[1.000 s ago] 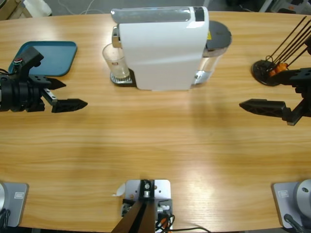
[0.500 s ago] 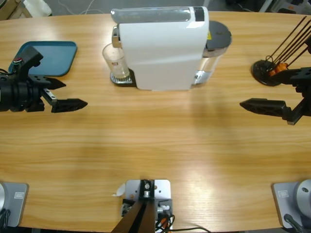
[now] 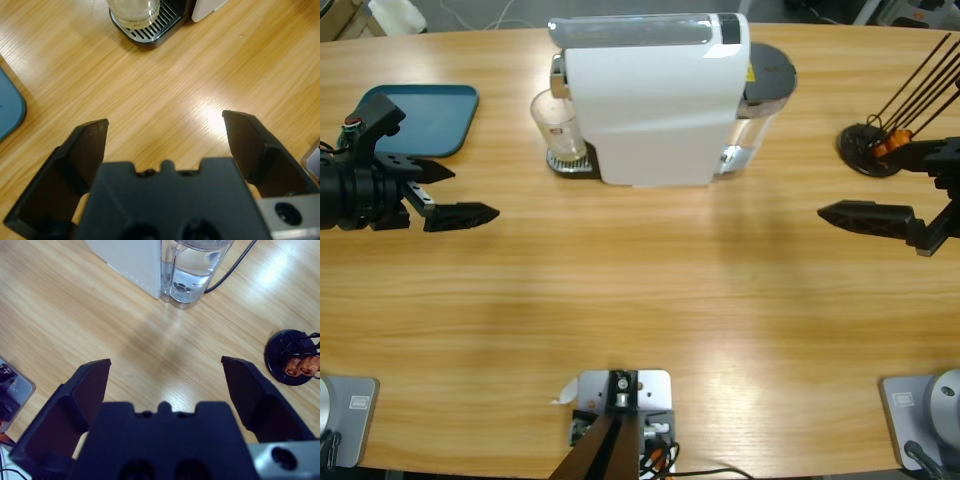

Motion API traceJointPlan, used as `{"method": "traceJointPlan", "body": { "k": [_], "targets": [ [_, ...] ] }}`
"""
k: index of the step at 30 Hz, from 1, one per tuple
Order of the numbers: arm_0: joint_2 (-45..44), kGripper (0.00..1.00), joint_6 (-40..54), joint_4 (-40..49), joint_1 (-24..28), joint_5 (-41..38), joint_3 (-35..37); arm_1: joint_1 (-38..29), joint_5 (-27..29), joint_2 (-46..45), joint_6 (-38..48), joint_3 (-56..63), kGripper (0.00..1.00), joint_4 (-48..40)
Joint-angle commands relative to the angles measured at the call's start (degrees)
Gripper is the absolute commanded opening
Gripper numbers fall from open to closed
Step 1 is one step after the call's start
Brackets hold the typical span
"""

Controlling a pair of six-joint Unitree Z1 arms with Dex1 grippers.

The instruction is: Pour coffee

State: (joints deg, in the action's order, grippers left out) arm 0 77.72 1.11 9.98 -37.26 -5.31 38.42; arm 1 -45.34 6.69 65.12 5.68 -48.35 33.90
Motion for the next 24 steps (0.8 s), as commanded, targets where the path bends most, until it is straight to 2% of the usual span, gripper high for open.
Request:
{"method": "traceJointPlan", "body": {
  "k": [1, 24],
  "targets": [
    [-1.1, 0.985, 0.5, -0.2, 0.6, -1.0, -1.8, -0.5, 1.0, -1.1, -0.8, 1.4, 0.996, 0.9],
    [-1.3, 0.987, 0.8, -0.4, 1.1, -1.0, -1.7, -0.5, 1.0, -0.1, -1.2, 1.4, 0.996, 0.7]
  ]
}}
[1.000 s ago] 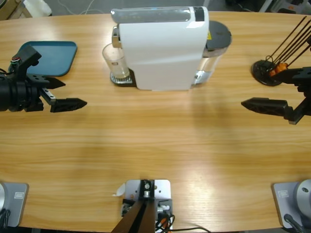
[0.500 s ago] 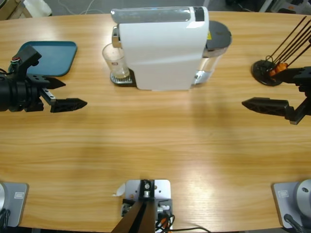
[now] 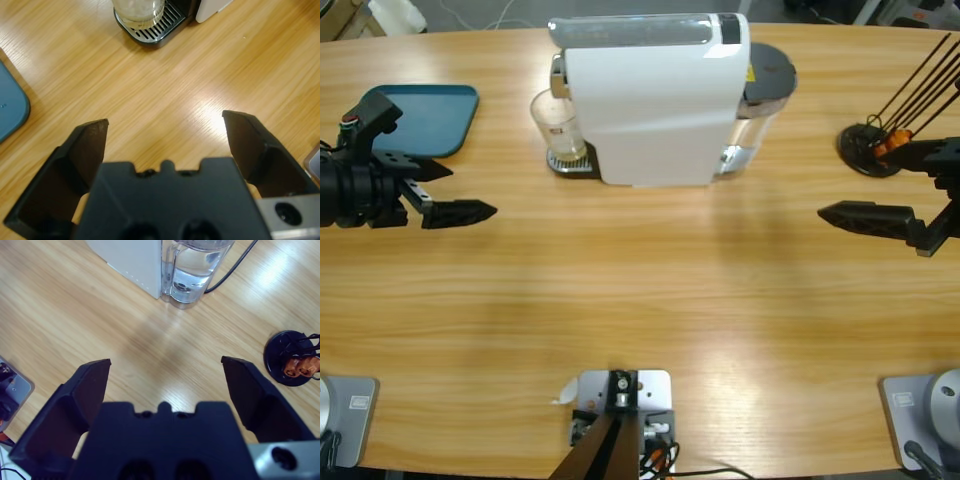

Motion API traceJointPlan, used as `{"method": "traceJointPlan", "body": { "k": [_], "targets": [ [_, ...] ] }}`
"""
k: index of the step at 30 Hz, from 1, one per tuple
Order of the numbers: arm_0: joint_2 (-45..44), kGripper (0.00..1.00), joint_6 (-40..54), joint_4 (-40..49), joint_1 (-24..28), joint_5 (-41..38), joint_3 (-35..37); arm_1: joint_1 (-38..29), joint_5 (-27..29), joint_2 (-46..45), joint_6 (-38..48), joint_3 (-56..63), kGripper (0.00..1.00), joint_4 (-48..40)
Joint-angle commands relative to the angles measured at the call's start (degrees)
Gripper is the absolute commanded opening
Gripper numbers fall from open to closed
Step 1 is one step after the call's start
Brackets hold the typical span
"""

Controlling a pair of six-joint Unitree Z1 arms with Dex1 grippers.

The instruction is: Pour coffee

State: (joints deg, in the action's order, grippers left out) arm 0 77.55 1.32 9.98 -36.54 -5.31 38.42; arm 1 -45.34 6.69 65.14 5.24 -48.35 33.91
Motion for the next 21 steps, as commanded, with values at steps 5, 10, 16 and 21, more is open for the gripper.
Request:
{"method": "traceJointPlan", "body": {
  "k": [5, 10, 16, 21],
  "targets": [
    [-0.9, 0.987, 0.6, -0.4, 0.4, -0.9, -1.7, -0.5, 1.0, 0.1, -0.8, 1.4, 0.996, 0.7],
    [0.2, 0.996, 1.2, -1.5, 0.5, -0.9, -1.7, -0.5, 1.0, 0.2, -0.8, 1.2, 0.996, 0.7],
    [1.8, 1.000, 2.2, -2.8, 0.8, -0.6, -1.4, -0.5, 1.0, 0.5, -0.8, 1.2, 0.996, 0.7],
    [2.7, 1.000, 5.8, -4.5, 0.8, -1.1, -1.3, -0.5, 1.0, 0.5, -0.8, 1.3, 0.996, 0.7]
  ]
}}
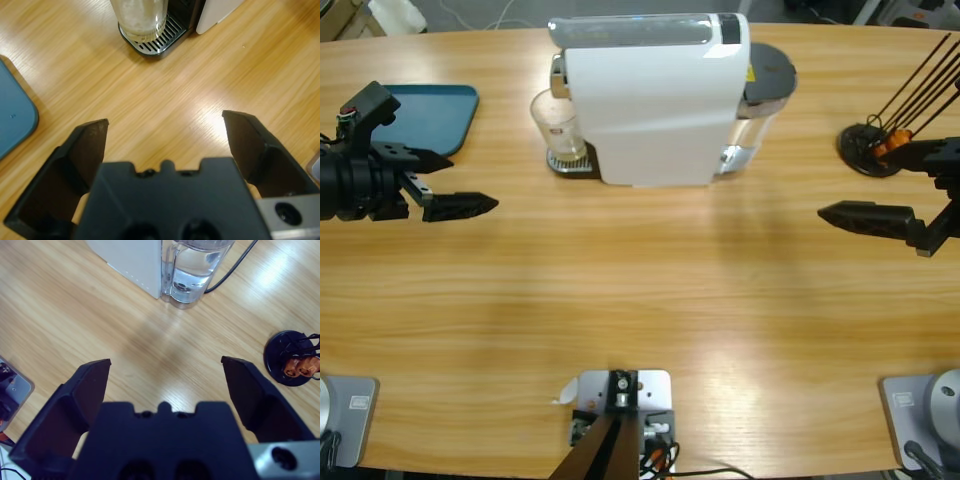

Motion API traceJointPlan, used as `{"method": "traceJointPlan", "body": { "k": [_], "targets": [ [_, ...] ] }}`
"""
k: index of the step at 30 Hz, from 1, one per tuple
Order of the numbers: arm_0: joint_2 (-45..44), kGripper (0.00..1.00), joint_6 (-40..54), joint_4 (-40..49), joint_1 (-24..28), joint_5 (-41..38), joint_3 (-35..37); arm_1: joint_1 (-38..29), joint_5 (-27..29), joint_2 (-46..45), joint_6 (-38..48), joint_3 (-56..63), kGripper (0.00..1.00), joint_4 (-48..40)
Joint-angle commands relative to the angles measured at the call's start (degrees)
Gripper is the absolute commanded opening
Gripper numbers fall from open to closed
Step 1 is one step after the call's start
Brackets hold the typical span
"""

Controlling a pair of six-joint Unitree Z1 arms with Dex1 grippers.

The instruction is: Pour coffee

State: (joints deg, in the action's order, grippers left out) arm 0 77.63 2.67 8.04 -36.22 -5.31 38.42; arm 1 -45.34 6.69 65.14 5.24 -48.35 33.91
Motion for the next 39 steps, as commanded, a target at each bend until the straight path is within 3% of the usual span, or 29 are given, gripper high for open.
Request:
{"method": "traceJointPlan", "body": {
  "k": [1, 18, 26, 33, 39],
  "targets": [
    [3.5, 1.000, 4.9, -3.4, 0.4, -1.2, -1.4, -0.5, 1.0, 0.5, -0.8, 1.3, 0.996, 0.7],
    [5.8, 0.996, 11.2, -5.4, 1.0, -1.1, -1.8, -0.5, 1.0, 0.1, -0.8, 1.8, 0.996, 0.1],
    [11.2, 0.996, 12.4, -11.4, 7.3, -6.7, 0.7, -0.5, 1.2, -0.7, -0.8, 2.5, 0.996, -1.1],
    [11.6, 1.000, 13.2, -11.1, 7.7, -7.5, 0.3, -0.5, 1.1, -0.7, -0.8, 3.8, 0.996, -2.9],
    [19.5, 0.991, 19.5, -11.4, 9.1, -9.3, 8.9, -0.5, 1.0, -0.6, -0.8, 3.7, 0.991, -2.9]
  ]
}}
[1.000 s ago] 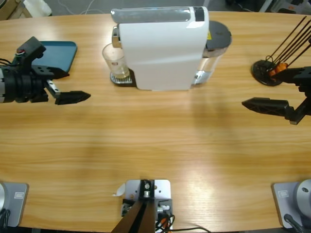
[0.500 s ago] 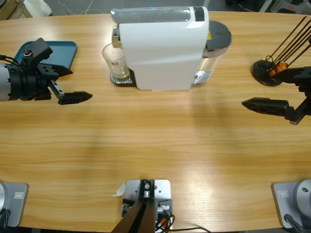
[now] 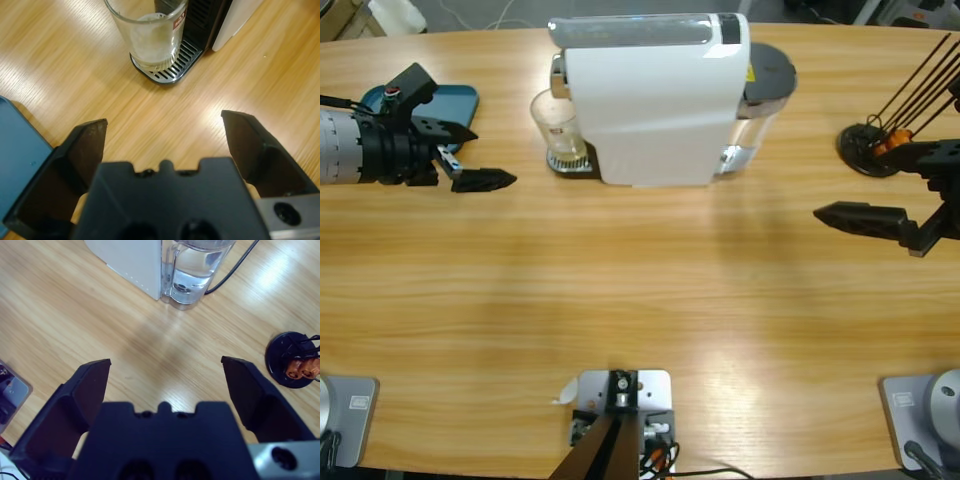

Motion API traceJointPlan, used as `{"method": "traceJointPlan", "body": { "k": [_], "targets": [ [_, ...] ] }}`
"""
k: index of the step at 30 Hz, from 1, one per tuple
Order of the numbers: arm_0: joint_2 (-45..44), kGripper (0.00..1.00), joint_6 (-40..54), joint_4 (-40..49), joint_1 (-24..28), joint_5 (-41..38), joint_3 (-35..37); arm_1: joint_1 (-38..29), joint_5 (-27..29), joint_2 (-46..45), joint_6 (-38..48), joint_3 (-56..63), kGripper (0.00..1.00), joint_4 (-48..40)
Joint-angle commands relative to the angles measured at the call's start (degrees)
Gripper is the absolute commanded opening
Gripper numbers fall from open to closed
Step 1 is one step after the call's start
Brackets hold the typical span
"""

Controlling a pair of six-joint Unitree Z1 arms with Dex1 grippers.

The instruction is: Pour coffee

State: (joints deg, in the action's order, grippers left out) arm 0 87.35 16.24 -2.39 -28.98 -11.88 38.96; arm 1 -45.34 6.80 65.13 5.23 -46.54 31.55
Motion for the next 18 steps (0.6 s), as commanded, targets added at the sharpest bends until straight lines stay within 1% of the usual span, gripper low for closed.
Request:
{"method": "traceJointPlan", "body": {
  "k": [1, 7, 14, 18],
  "targets": [
    [11.1, 0.991, 6.2, -0.9, 2.1, -3.2, 9.8, -0.5, 0.9, -0.4, -0.8, 1.9, 0.991, -0.5],
    [16.9, 0.995, 8.1, -0.9, 3.8, -6.2, 15.5, -0.5, 0.8, 0.0, -0.8, 1.9, 0.991, -0.6],
    [20.0, 0.991, 8.5, -0.9, 4.1, -13.3, 17.6, -0.5, 0.8, 0.4, -0.8, 2.2, 0.991, -0.9],
    [20.2, 0.991, 9.9, -0.9, 3.9, -16.3, 18.2, -0.5, 0.8, 0.5, -0.8, 2.2, 0.991, -0.9]
  ]
}}
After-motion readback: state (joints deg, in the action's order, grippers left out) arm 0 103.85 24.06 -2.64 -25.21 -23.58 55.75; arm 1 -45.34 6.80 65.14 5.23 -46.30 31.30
